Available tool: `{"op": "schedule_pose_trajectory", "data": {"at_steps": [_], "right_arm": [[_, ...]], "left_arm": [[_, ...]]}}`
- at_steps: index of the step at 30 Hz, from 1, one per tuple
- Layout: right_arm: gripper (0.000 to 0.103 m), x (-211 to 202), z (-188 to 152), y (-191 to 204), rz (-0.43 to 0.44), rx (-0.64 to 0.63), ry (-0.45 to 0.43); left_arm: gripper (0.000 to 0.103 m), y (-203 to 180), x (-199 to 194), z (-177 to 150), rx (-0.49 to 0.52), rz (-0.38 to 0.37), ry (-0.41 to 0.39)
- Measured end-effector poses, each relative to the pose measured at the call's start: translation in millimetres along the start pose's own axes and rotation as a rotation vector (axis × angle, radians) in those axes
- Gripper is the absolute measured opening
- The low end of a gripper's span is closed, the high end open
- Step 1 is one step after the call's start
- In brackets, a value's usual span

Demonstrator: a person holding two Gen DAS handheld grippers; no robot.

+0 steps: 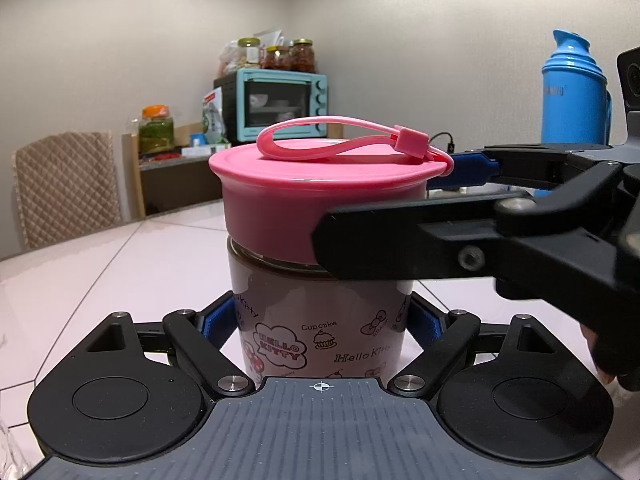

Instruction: Unscrew bottle cap and pour

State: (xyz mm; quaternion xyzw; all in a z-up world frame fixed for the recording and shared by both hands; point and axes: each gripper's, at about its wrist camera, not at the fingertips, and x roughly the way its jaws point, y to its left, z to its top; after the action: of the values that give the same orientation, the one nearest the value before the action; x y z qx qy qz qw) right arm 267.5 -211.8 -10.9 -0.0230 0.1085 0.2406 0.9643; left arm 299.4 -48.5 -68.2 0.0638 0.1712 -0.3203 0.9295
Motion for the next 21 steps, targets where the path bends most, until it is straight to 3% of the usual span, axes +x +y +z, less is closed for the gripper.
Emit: {"op": "schedule_pose_trajectory", "data": {"at_steps": [21], "right_arm": [[0.089,4.3,-6.6,21.5,-0.083,-0.044,-0.027]], "left_arm": [[0.09,1.8,-0.4,-0.3,0.0,-0.001,0.0]]}}
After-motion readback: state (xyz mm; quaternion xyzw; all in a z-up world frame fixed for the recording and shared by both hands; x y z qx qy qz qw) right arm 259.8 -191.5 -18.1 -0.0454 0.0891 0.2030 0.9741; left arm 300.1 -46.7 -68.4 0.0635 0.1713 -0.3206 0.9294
